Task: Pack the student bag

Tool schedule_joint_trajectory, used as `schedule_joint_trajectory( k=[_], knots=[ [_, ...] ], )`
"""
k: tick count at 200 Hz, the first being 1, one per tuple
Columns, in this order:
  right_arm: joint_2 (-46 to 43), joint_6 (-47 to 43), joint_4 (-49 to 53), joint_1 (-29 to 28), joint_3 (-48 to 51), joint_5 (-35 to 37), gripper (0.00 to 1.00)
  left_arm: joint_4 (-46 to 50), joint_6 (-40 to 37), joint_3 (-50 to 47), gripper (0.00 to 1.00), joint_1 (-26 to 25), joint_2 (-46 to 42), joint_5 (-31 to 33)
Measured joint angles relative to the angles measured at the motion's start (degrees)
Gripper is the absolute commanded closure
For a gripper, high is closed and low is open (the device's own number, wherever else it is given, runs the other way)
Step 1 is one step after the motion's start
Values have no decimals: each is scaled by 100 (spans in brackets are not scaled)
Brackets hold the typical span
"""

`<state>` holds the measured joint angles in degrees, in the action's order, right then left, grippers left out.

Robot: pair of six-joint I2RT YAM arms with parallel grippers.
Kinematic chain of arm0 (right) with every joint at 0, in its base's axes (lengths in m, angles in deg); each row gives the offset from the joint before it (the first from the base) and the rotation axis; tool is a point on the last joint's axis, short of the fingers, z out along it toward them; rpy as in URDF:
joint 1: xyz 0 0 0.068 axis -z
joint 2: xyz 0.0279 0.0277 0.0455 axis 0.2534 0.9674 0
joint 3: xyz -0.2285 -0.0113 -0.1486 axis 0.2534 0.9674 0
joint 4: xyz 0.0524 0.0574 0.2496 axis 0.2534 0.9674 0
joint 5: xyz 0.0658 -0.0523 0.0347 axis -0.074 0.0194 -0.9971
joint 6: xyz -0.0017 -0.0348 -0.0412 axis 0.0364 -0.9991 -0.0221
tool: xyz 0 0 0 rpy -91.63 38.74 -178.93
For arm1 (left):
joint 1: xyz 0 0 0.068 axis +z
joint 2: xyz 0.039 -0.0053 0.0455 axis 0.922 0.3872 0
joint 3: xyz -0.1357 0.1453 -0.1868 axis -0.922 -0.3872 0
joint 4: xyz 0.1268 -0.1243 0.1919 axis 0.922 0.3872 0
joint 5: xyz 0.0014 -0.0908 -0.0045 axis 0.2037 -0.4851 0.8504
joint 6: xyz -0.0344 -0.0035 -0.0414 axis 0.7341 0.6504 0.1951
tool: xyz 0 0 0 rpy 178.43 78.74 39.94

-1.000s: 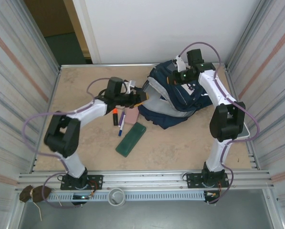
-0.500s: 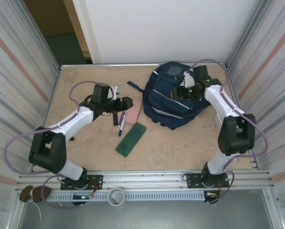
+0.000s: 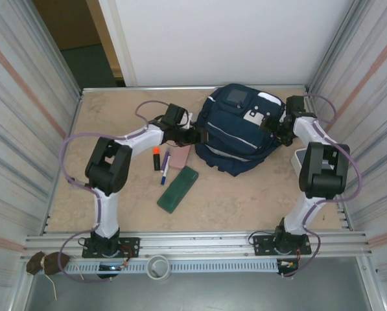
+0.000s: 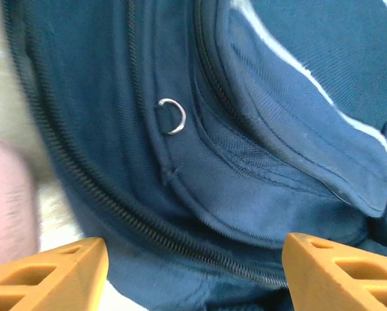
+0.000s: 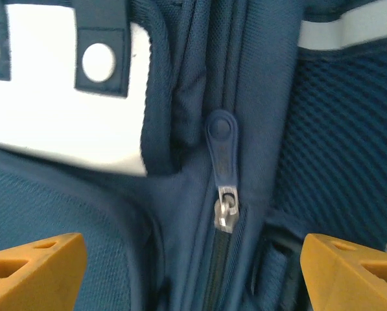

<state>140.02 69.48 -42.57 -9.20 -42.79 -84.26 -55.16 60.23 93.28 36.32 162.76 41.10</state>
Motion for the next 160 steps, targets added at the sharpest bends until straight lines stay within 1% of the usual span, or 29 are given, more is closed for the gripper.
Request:
schedule_joint_trajectory(
  k=[34, 56, 83, 100, 116, 130, 145, 160],
  knots=[
    [527, 79, -127, 17, -551, -221, 20, 98, 168, 645, 32, -424, 549, -192],
    [815, 114, -304, 24, -1014, -210, 21, 153, 304, 1115, 32, -802, 870, -391],
    [1296, 114, -487, 35, -1698, -131, 23, 339, 313, 1790, 31, -1349, 1296, -791],
    [1663, 90, -455, -2, -2260, -297, 22, 387, 162, 1897, 30, -1624, 1331, -1047],
    [1998, -46, -168, -166, -2872, -452, 20, 417, -98, 1799, 29, -1821, 1178, -1187],
    [2229, -227, 155, -378, -3377, -487, 19, 417, -382, 1453, 28, -1847, 828, -1209],
    [2339, -413, 496, -636, -3792, -452, 17, 439, -697, 938, 27, -1711, 240, -1196],
    [2332, -568, 772, -841, -4004, -323, 16, 413, -944, 413, 27, -1419, -439, -1139]
  ],
)
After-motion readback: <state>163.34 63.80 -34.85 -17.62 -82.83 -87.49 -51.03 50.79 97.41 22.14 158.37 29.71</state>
